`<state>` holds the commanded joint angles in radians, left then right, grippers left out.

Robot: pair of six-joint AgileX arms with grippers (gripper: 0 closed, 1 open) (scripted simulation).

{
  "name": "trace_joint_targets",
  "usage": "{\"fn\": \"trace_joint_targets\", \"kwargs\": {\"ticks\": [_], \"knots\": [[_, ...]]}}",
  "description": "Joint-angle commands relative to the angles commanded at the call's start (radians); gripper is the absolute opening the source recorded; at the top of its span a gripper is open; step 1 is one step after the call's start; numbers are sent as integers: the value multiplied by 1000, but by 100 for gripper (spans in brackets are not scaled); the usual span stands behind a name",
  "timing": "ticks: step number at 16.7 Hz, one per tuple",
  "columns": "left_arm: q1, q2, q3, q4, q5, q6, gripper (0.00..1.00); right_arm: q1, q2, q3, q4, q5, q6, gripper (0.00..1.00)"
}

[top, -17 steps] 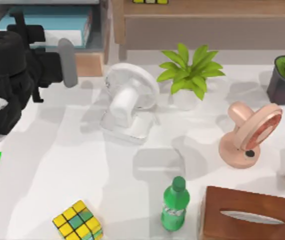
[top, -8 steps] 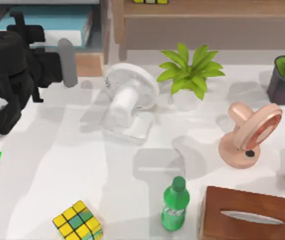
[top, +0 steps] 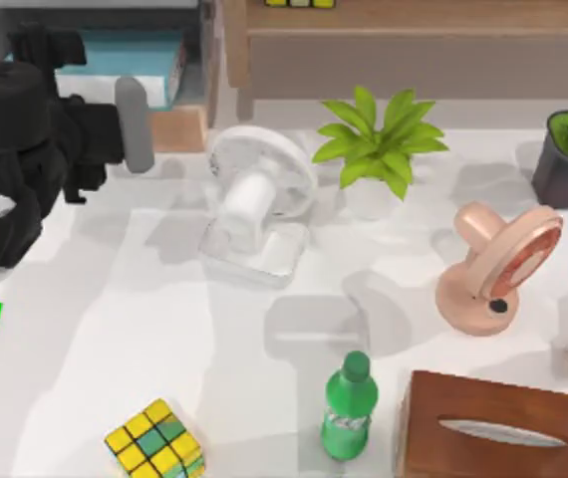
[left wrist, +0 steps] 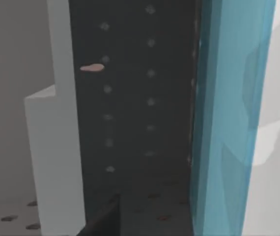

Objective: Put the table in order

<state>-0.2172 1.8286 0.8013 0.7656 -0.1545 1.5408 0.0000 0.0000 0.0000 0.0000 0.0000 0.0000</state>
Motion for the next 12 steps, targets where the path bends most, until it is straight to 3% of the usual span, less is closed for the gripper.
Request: {"fn": "trace_joint_targets", "kwargs": {"ticks": [12], "knots": [[-13, -65, -83, 14, -13, -7, 100, 0, 0, 0, 0, 0, 0, 100]]}}
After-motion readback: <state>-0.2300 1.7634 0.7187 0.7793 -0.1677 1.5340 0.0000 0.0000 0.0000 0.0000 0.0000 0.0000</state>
